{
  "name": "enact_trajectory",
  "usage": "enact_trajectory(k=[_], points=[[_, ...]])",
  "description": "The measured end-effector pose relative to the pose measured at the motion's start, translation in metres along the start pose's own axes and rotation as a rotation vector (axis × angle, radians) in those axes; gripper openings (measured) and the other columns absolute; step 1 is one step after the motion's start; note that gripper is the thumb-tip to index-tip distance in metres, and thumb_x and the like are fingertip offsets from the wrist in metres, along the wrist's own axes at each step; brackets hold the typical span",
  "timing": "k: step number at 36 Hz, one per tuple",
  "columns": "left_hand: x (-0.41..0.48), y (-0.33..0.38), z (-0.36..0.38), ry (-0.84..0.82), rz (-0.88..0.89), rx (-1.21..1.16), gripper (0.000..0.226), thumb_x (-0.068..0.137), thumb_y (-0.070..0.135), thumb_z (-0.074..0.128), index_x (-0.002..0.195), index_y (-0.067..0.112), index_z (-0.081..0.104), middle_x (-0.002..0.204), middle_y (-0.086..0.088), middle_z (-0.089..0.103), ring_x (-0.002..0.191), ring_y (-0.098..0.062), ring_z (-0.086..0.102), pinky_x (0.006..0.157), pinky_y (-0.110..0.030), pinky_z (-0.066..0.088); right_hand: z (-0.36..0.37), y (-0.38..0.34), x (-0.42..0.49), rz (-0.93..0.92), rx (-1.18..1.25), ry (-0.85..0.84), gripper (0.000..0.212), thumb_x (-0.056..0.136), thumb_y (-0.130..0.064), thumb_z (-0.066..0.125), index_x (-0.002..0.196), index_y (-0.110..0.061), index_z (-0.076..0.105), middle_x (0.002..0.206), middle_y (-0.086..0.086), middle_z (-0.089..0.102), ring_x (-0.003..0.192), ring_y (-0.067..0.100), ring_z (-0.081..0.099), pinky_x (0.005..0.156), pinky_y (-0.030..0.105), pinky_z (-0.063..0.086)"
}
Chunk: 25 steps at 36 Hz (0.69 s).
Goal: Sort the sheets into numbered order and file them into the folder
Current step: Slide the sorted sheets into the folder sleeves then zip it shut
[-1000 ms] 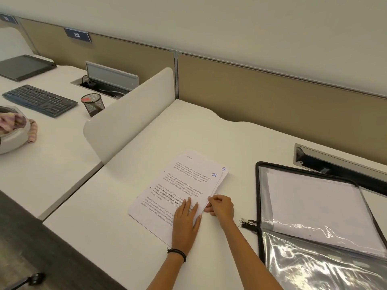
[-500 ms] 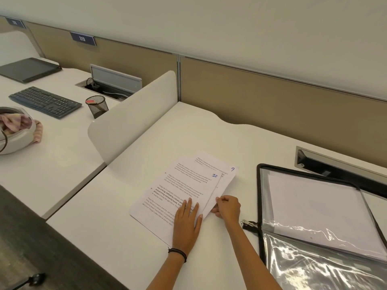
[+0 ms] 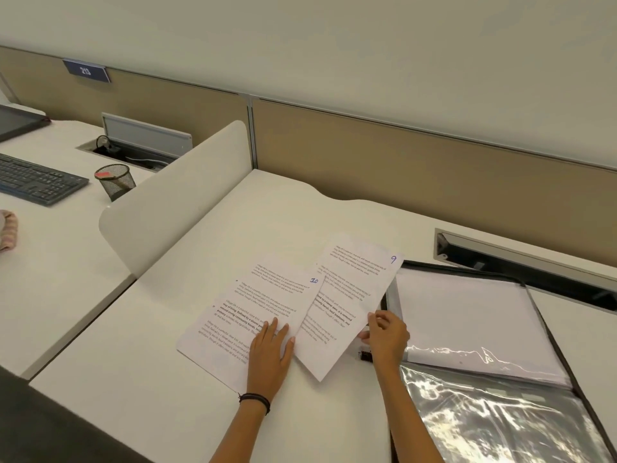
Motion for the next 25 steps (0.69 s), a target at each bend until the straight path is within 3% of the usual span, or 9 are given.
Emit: enact_trajectory(k=[2, 6, 10, 13, 16, 18, 21, 25], points=[[0.003, -0.001, 0.000, -0.022, -0.024, -0.013, 0.100, 0.076, 0.083, 0.003, 0.139, 0.019, 0.047, 0.153, -0.003, 0.030, 0.145, -0.021, 0.021, 0.114, -0.028, 0.009, -0.014, -0.002, 0.003, 0.000, 0.020, 0.035, 0.005, 0.090, -0.007, 0.061, 0.092, -0.004, 0.063, 0.073, 0.012, 0.069, 0.042, 0.015, 0.061, 0.045, 0.024, 0.054], [0.008, -0.001, 0.004, -0.064, -0.075, -0.055, 0.049, 0.098, 0.046, 0.042, 0.138, 0.018, 0.049, 0.154, -0.005, 0.030, 0.145, -0.022, 0.019, 0.117, -0.032, 0.012, -0.047, -0.013, 0.009, -0.023, 0.116, 0.102, 0.004, 0.091, -0.007, 0.060, 0.093, -0.005, 0.062, 0.072, 0.011, 0.067, 0.051, 0.026, 0.064, 0.046, 0.020, 0.054], [0.007, 0.013, 0.001, -0.057, -0.084, -0.191, 0.040, 0.098, 0.031, 0.049, 0.135, 0.016, 0.052, 0.152, -0.002, 0.034, 0.144, -0.018, 0.020, 0.114, -0.027, 0.011, -0.079, -0.021, 0.014, -0.045, 0.197, 0.160, 0.003, 0.090, -0.006, 0.060, 0.093, -0.005, 0.061, 0.067, 0.010, 0.065, 0.044, 0.018, 0.062, 0.046, 0.020, 0.053], [0.005, 0.033, 0.002, -0.098, -0.130, -0.416, 0.035, 0.098, 0.030, 0.050, 0.131, 0.019, 0.054, 0.143, 0.004, 0.045, 0.137, -0.014, 0.035, 0.110, -0.022, 0.025, -0.098, -0.022, 0.016, -0.042, 0.249, 0.198, 0.004, 0.091, -0.008, 0.061, 0.094, -0.006, 0.061, 0.070, 0.010, 0.067, 0.042, 0.013, 0.061, 0.048, 0.023, 0.055], [0.004, 0.060, 0.008, -0.163, -0.170, -0.610, 0.022, 0.098, 0.029, 0.050, 0.119, 0.029, 0.056, 0.131, 0.005, 0.057, 0.117, -0.008, 0.054, 0.089, -0.009, 0.039, -0.114, -0.021, 0.015, -0.042, 0.305, 0.216, 0.005, 0.091, -0.009, 0.061, 0.095, -0.006, 0.061, 0.070, 0.011, 0.067, 0.044, 0.014, 0.062, 0.050, 0.025, 0.057], [0.003, 0.077, 0.017, -0.228, -0.227, -0.769, 0.029, 0.098, 0.031, 0.048, 0.126, 0.025, 0.053, 0.130, -0.001, 0.059, 0.106, -0.008, 0.060, 0.079, -0.011, 0.049, -0.122, -0.021, 0.012, -0.044, 0.332, 0.227, 0.005, 0.091, -0.009, 0.061, 0.095, -0.006, 0.061, 0.069, 0.012, 0.067, 0.044, 0.014, 0.062, 0.050, 0.025, 0.057], [-0.006, 0.101, 0.037, -0.349, -0.363, -1.030, 0.057, 0.097, 0.033, 0.050, 0.147, 0.019, 0.027, 0.133, -0.005, 0.055, 0.103, -0.017, 0.064, 0.078, -0.027, 0.057, -0.135, -0.021, 0.008, -0.052, 0.354, 0.241, 0.003, 0.090, -0.008, 0.061, 0.093, -0.007, 0.062, 0.068, 0.009, 0.067, 0.044, 0.012, 0.061, 0.049, 0.023, 0.056], [-0.016, 0.128, 0.056, -0.470, -0.373, -1.166, 0.066, 0.088, 0.044, 0.059, 0.144, 0.018, 0.036, 0.124, -0.002, 0.065, 0.106, -0.023, 0.066, 0.086, -0.038, 0.056, -0.149, -0.016, 0.004, -0.045, 0.366, 0.239, 0.003, 0.090, -0.008, 0.061, 0.092, -0.006, 0.062, 0.069, 0.013, 0.066, 0.042, 0.012, 0.060, 0.049, 0.026, 0.057]])
Point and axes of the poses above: each hand's wrist, its own x-axis towards the middle knuckle, its own z-axis out of the palm, y = z × x, the point moved 10 cm from there along x, towards the middle knuckle
